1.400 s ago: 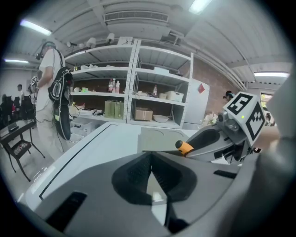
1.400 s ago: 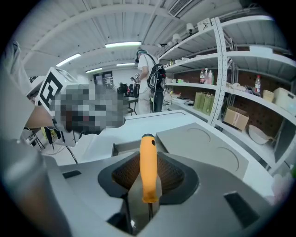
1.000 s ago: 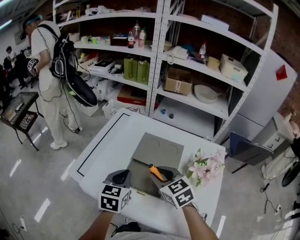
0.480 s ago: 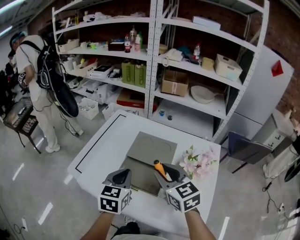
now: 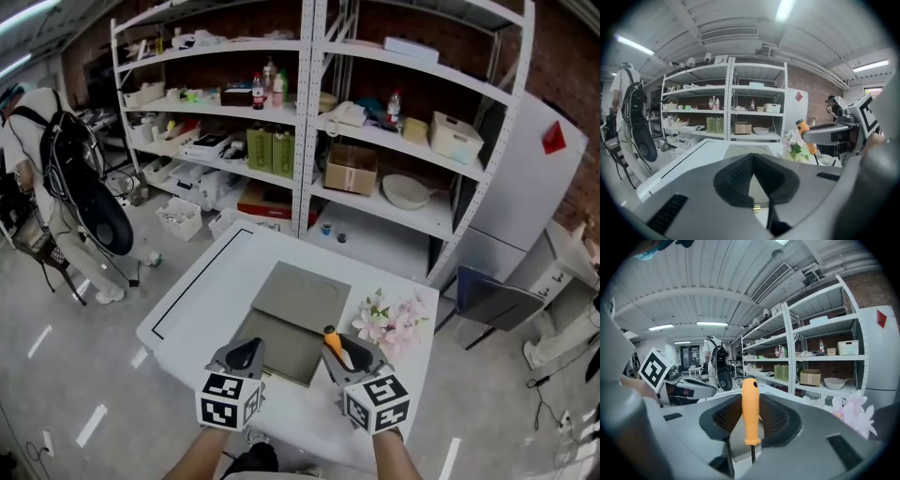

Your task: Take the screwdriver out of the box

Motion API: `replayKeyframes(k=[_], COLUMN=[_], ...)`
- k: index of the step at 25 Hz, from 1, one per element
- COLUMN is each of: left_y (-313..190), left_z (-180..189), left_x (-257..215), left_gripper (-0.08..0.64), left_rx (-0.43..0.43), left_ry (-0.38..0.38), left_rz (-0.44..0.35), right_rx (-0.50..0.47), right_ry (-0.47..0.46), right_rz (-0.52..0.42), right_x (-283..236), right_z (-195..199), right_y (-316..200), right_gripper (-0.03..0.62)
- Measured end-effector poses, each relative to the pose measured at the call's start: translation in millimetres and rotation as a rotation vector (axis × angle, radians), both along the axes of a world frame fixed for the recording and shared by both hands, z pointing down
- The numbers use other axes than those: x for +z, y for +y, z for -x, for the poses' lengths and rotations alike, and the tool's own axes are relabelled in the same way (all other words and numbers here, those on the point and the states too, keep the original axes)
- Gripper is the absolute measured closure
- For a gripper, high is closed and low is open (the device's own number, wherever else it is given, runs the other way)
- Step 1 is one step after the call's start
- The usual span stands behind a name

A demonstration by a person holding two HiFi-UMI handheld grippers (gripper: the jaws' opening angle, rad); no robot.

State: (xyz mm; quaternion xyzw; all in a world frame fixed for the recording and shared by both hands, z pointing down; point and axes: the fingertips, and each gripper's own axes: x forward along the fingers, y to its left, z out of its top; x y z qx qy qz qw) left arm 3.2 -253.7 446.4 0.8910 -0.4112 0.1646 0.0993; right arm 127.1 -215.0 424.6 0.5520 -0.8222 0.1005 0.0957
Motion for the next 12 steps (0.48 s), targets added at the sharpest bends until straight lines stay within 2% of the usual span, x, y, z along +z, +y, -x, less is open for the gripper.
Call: replayKeyframes(k=[12], left_y=[14], left_z=[-4], left_x=[-9], left_gripper=[0.555], left_rx=[-0.038], left_ry=[-0.002], left_rz=[-0.012], right_rx=[-0.009], right_ry=[0.002], right_rz=[-0.007], right_x=[1], right_z=[-3], right_y=[19], right_gripper=[0.472])
